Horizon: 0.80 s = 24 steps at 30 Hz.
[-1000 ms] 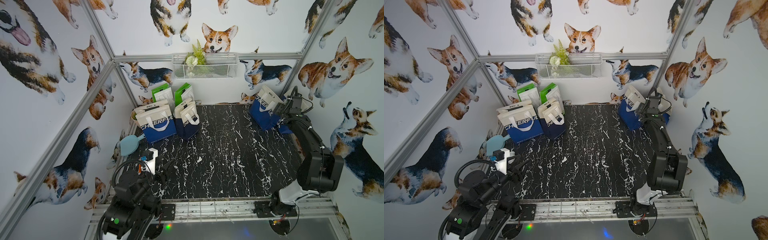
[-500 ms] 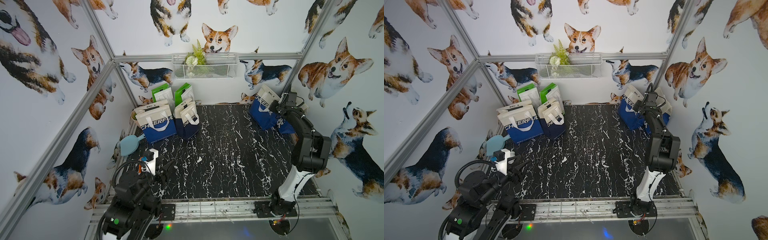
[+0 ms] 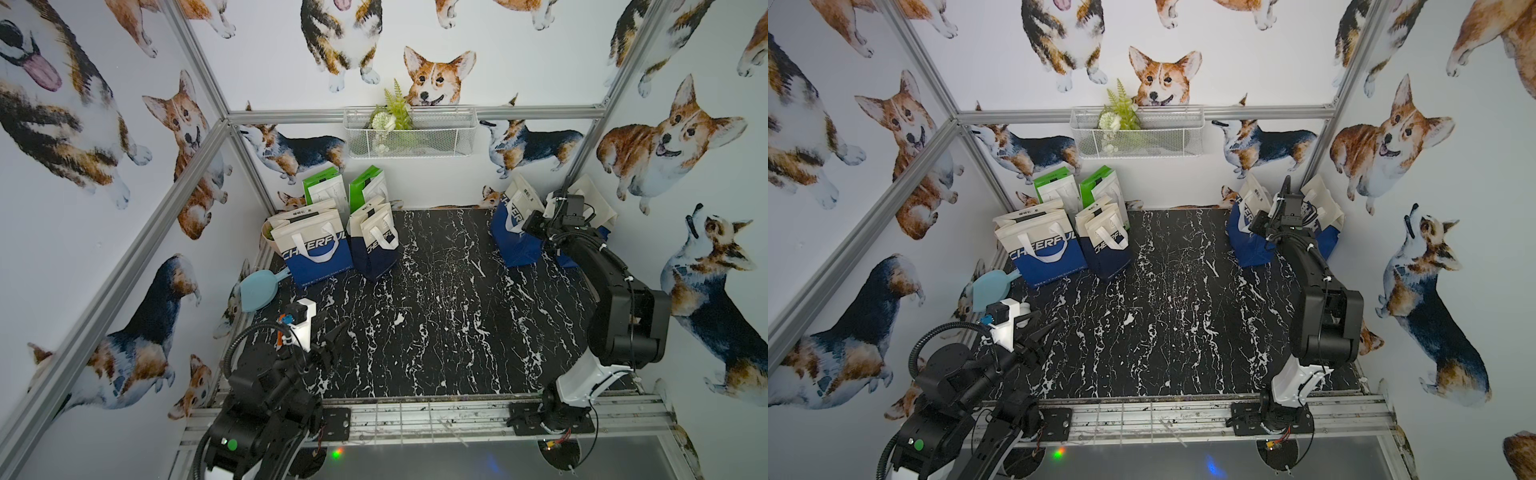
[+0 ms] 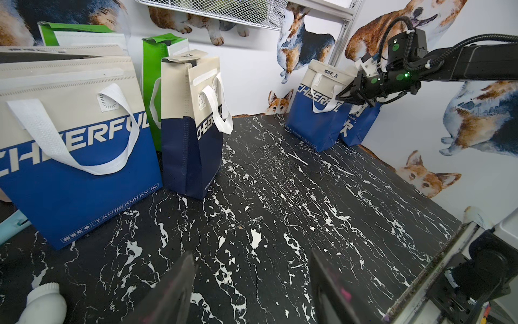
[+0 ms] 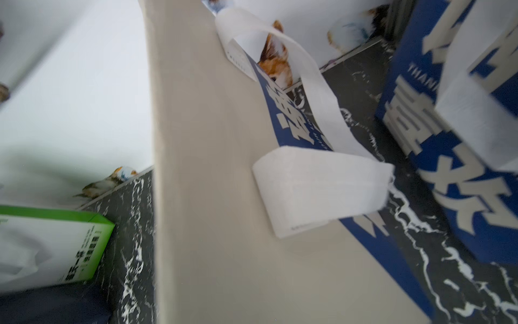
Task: Open the takeout bag
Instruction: Move the takeout bag to the center of the board.
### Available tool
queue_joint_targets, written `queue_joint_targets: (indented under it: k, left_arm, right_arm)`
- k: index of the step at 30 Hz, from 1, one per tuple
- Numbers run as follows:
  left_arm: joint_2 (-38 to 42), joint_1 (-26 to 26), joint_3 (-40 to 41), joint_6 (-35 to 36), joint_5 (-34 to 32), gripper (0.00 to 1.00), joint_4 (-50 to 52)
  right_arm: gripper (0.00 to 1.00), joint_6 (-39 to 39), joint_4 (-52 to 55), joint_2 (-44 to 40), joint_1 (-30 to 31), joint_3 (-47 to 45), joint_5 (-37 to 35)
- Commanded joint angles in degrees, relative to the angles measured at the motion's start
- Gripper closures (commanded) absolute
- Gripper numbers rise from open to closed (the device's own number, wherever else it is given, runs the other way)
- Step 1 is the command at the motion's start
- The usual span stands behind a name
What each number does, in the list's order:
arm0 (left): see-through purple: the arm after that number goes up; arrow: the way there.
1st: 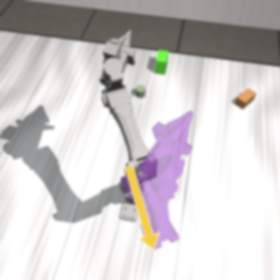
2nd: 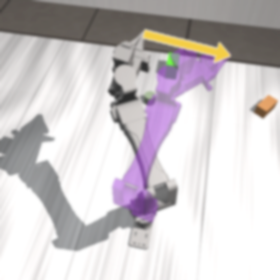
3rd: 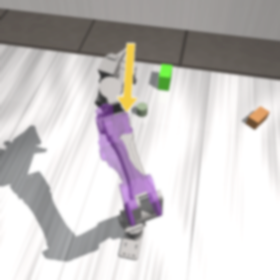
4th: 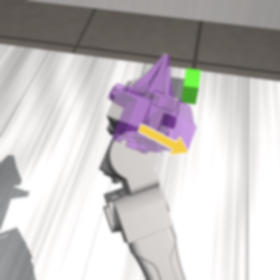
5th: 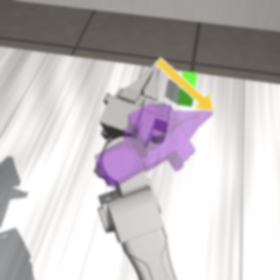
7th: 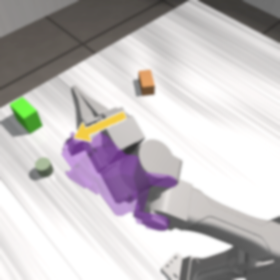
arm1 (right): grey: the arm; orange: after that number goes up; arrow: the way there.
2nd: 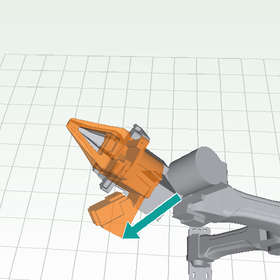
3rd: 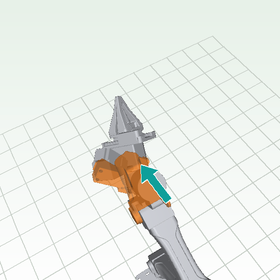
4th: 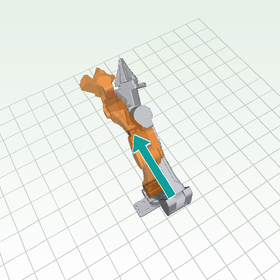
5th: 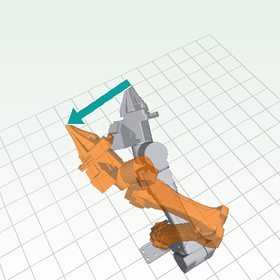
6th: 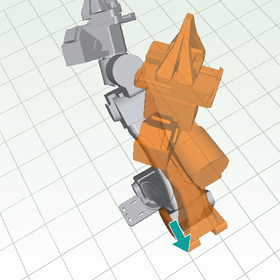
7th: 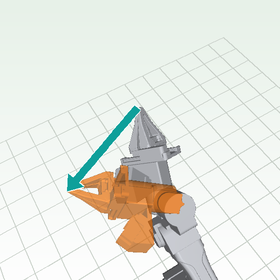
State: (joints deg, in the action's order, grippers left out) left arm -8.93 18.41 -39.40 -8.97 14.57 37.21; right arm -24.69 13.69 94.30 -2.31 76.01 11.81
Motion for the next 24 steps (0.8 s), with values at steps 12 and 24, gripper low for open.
queue_joint_targets:
  k: [12, 24]
  left_arm:
    - [-1.36, 0.05, -0.32, 0.79, 0.04, 0.37, 0.23]
    - [-2.65, -0.05, -0.22, -0.78, -0.30, 0.36, -0.68]
  right_arm:
    - [1.00, -0.95, -3.94, -22.76, 17.94, -22.54, 8.25]
    - [1.00, 3.87, 4.69, -37.97, 33.50, -34.09, 13.20]
